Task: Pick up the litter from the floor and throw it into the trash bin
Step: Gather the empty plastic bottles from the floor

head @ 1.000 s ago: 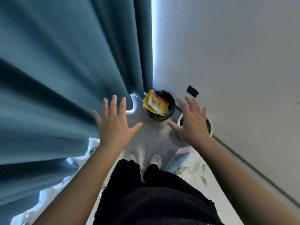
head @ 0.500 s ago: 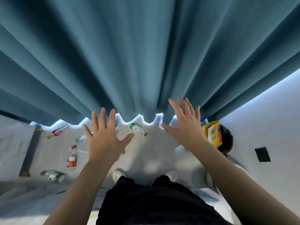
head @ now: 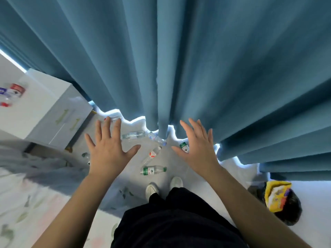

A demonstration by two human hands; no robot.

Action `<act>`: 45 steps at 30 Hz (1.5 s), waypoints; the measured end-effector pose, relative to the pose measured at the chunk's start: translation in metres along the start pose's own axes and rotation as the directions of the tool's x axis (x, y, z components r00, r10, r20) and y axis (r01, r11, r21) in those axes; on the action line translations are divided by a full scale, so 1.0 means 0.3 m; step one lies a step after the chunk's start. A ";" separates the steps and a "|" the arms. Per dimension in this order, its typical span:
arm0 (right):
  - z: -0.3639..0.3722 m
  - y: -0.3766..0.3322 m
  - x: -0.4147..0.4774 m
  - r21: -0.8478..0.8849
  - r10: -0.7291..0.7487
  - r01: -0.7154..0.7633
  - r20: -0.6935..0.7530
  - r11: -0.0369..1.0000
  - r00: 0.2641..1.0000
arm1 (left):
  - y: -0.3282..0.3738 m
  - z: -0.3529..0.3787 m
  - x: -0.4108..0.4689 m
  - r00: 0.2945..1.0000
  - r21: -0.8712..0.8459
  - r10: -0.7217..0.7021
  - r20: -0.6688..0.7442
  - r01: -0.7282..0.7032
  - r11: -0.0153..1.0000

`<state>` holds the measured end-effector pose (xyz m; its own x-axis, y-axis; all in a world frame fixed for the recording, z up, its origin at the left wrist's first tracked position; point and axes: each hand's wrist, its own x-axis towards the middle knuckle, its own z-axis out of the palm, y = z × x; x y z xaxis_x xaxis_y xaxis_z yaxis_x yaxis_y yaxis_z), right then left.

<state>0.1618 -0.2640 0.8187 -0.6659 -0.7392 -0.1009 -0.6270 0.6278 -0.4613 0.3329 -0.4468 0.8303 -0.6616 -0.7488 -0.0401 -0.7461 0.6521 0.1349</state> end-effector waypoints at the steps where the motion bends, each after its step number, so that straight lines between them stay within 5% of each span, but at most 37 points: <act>1: 0.008 -0.020 0.035 0.000 -0.029 0.029 0.008 1.000 1.000 | -0.023 0.001 0.010 0.999 -0.004 -0.034 -0.002 0.034 0.999; 7: 0.050 -0.134 0.281 -0.050 -0.252 0.258 0.098 0.965 0.963 | -0.139 0.004 0.031 0.956 -0.062 -0.292 -0.021 0.290 0.955; 18: 0.185 -0.551 0.652 -0.139 -0.541 0.599 0.307 0.789 0.783 | -0.493 -0.025 0.093 0.780 -0.145 -0.621 -0.074 0.608 0.781; 32: 0.890 -1.527 1.244 -0.171 -0.568 0.739 0.535 0.652 0.625 | -1.499 0.027 0.701 0.832 -0.034 -0.553 0.034 0.554 0.832; 39: 1.451 -1.841 1.604 -0.232 -0.549 0.814 0.638 0.532 0.541 | -2.090 0.346 1.114 0.849 0.159 -0.493 0.189 0.469 0.869; 45: 1.945 -2.001 1.833 -0.286 -0.556 0.884 0.694 0.369 0.457 | -2.512 0.659 1.386 0.828 0.270 -0.537 0.161 0.486 0.831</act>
<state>0.4081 -1.1897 0.5258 0.3252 -0.8561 -0.4017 -0.9360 -0.3520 -0.0075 0.6054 -1.2258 0.5162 -0.1596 -0.9509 -0.2650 -0.9619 0.2101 -0.1748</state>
